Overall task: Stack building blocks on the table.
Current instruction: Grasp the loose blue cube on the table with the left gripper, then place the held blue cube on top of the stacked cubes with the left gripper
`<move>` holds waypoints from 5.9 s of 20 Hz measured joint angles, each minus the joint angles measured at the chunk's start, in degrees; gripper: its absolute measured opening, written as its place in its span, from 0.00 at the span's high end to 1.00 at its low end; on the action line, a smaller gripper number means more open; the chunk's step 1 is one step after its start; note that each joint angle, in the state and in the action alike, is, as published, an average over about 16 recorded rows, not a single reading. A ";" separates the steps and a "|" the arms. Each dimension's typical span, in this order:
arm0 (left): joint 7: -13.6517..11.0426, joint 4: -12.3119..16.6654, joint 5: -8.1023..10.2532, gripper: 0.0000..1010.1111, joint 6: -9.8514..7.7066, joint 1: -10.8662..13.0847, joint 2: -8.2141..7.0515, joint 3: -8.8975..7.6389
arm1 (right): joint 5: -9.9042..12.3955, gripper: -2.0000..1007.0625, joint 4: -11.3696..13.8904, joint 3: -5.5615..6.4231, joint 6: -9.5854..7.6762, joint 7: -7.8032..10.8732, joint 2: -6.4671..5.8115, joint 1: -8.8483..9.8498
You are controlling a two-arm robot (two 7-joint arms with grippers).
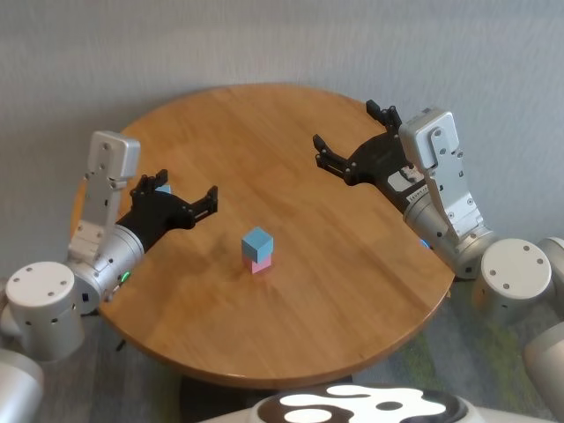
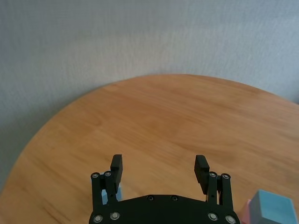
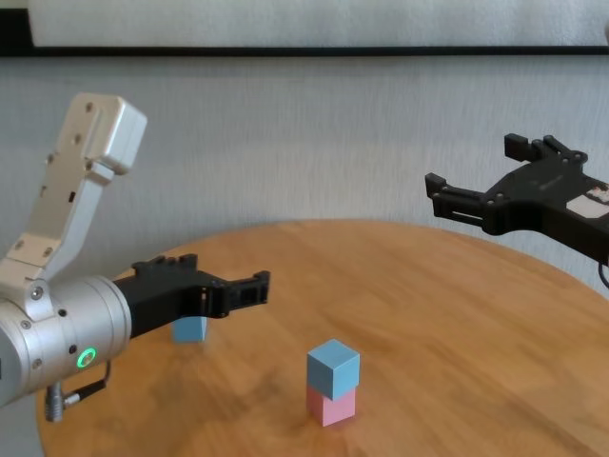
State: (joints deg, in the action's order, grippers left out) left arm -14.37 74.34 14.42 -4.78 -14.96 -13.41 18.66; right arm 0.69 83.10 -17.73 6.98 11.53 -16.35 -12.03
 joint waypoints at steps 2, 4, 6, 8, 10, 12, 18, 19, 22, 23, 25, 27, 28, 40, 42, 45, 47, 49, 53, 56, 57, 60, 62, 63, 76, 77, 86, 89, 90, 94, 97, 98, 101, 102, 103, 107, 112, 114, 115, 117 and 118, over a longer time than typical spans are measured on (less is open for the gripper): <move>1.09 -0.43 -0.22 0.01 -0.73 -0.03 0.52 -0.74 | 0.02 0.00 0.02 -0.02 -0.06 0.01 0.00 -0.01; 1.97 -1.11 -0.37 0.01 -1.30 -0.16 1.05 -1.46 | 0.05 0.00 0.03 -0.03 -0.12 0.02 -0.01 -0.01; 2.60 -2.06 -0.51 0.01 -1.68 -0.43 1.56 -2.09 | 0.06 0.00 0.04 -0.04 -0.16 0.03 -0.01 -0.02; 3.07 -3.12 -0.66 0.01 -1.96 -0.77 2.03 -2.64 | 0.07 0.00 0.05 -0.05 -0.20 0.03 -0.02 -0.03; 3.44 -4.25 -0.82 0.01 -2.14 -1.16 2.46 -3.15 | 0.09 0.00 0.06 -0.06 -0.22 0.04 -0.02 -0.03; 3.74 -5.39 -1.01 0.01 -2.20 -1.58 2.84 -3.59 | 0.10 0.00 0.07 -0.07 -0.25 0.04 -0.03 -0.04; 4.08 -8.63 -2.03 0.01 -1.99 -3.16 3.61 -4.44 | 0.13 0.00 0.09 -0.10 -0.30 0.04 -0.05 -0.05; 4.02 -9.20 -2.22 0.01 -1.90 -3.49 3.71 -4.54 | 0.14 0.00 0.09 -0.10 -0.30 0.04 -0.05 -0.05; 3.83 -10.78 -2.70 0.01 -1.65 -4.43 4.00 -4.83 | 0.15 0.00 0.10 -0.11 -0.32 0.03 -0.06 -0.05; 3.75 -11.32 -2.85 0.01 -1.56 -4.75 4.11 -4.92 | 0.15 0.00 0.11 -0.11 -0.32 0.03 -0.06 -0.05; 3.56 -12.45 -3.12 0.01 -1.38 -5.41 4.32 -5.09 | 0.16 0.00 0.11 -0.12 -0.33 0.03 -0.07 -0.05; 3.28 -13.65 -3.38 0.01 -1.17 -6.10 4.54 -5.23 | 0.16 0.00 0.11 -0.12 -0.34 0.03 -0.07 -0.05; 3.10 -14.33 -3.50 0.01 -1.03 -6.49 4.66 -5.30 | 0.16 0.00 0.12 -0.12 -0.34 0.03 -0.08 -0.05; 0.77 -21.43 -4.25 0.01 1.29 -10.18 5.81 -6.12 | 0.16 0.00 0.12 -0.12 -0.37 0.03 -0.08 -0.05; 0.15 -22.48 -4.25 0.01 1.80 -10.65 5.93 -6.23 | 0.16 0.00 0.12 -0.12 -0.37 0.03 -0.08 -0.05; -1.17 -24.27 -4.06 0.01 3.15 -11.40 6.02 -6.33 | 0.16 0.00 0.12 -0.12 -0.37 0.03 -0.08 -0.05; -1.96 -25.39 -3.91 0.01 4.10 -11.87 6.06 -6.36 | 0.16 0.00 0.12 -0.12 -0.37 0.03 -0.08 -0.05; -2.67 -26.37 -3.74 0.01 4.95 -12.29 6.08 -6.37 | 0.16 0.00 0.12 -0.12 -0.37 0.03 -0.08 -0.05; -3.85 -27.97 -3.44 0.01 6.37 -12.96 6.11 -6.34 | 0.16 0.00 0.12 -0.12 -0.37 0.03 -0.08 -0.05; -4.55 -28.85 -3.23 0.01 7.29 -13.33 6.09 -6.29 | 0.16 0.00 0.12 -0.12 -0.37 0.03 -0.08 -0.05; -4.69 -29.05 -3.18 0.01 7.55 -13.41 6.08 -6.28 | 0.16 0.00 0.12 -0.12 -0.37 0.03 -0.08 -0.05; -4.51 -29.03 -3.14 0.01 7.59 -13.40 6.07 -6.26 | 0.16 0.00 0.12 -0.12 -0.37 0.03 -0.08 -0.05; -4.33 -28.80 -3.18 0.02 7.32 -13.31 6.06 -6.25 | 0.16 0.00 0.12 -0.12 -0.37 0.03 -0.08 -0.05; -4.25 -28.68 -3.20 0.03 7.18 -13.27 6.06 -6.25 | 0.16 0.00 0.12 -0.12 -0.37 0.03 -0.08 -0.05; -3.75 -27.85 -3.39 0.30 6.20 -12.94 6.04 -6.25 | 0.16 0.00 0.12 -0.12 -0.37 0.03 -0.08 -0.05; -3.73 -27.82 -3.40 0.33 6.17 -12.93 6.04 -6.25 | 0.16 0.00 0.12 -0.12 -0.37 0.03 -0.08 -0.05; -5.01 -25.53 -3.05 0.48 6.10 -11.68 5.61 -6.03 | 0.16 0.00 0.12 -0.12 -0.37 0.03 -0.08 -0.06; -6.14 -23.30 -2.73 0.49 6.04 -10.58 5.09 -5.64 | 0.16 0.00 0.12 -0.12 -0.37 0.03 -0.08 -0.06; -6.58 -22.35 -2.62 0.49 5.99 -10.14 4.84 -5.47 | 0.16 0.00 0.12 -0.12 -0.37 0.03 -0.08 -0.06; -8.37 -17.40 -2.21 0.49 5.41 -7.99 3.44 -4.59 | 0.16 0.00 0.12 -0.12 -0.37 0.03 -0.08 -0.06; -9.92 -12.59 -1.86 0.49 4.61 -6.03 1.92 -3.86 | 0.16 0.00 0.12 -0.12 -0.37 0.03 -0.08 -0.06; -10.46 -11.02 -1.71 0.49 4.28 -5.45 1.38 -3.60 | 0.16 0.00 0.12 -0.12 -0.37 0.03 -0.08 -0.06; -12.02 -6.58 -1.18 0.49 3.18 -3.90 -0.21 -2.83 | 0.16 0.00 0.12 -0.12 -0.37 0.03 -0.08 -0.06; -12.61 -5.25 -0.94 0.49 2.84 -3.45 -0.69 -2.56 | 0.16 0.00 0.12 -0.12 -0.37 0.03 -0.08 -0.06; -13.27 -4.02 -0.67 0.49 2.50 -3.05 -1.14 -2.26 | 0.16 0.00 0.12 -0.12 -0.37 0.03 -0.08 -0.06; -15.95 -0.54 0.56 0.49 1.25 -2.13 -2.48 -0.90 | 0.16 0.00 0.12 -0.12 -0.37 0.03 -0.08 -0.06; -19.29 0.21 2.19 0.49 0.25 -2.74 -2.94 1.11 | 0.16 0.00 0.12 -0.12 -0.37 0.03 -0.08 -0.06; -20.27 -0.23 2.71 0.49 -0.13 -3.36 -2.86 1.99 | 0.16 0.00 0.12 -0.12 -0.37 0.03 -0.08 -0.06; -20.69 -0.52 2.92 0.49 -0.35 -3.70 -2.79 2.44 | 0.16 0.00 0.12 -0.12 -0.37 0.03 -0.08 -0.06; -21.30 -1.21 3.19 0.49 -0.85 -4.44 -2.63 3.31 | 0.16 0.00 0.12 -0.12 -0.37 0.03 -0.08 -0.06; -21.53 -1.56 3.27 0.49 -1.15 -4.83 -2.56 3.73 | 0.16 0.00 0.12 -0.12 -0.37 0.03 -0.08 -0.06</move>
State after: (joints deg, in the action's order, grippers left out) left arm -35.90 72.78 17.70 -5.92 -19.79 -15.97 22.38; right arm 0.84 83.23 -17.85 6.61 11.56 -16.44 -12.09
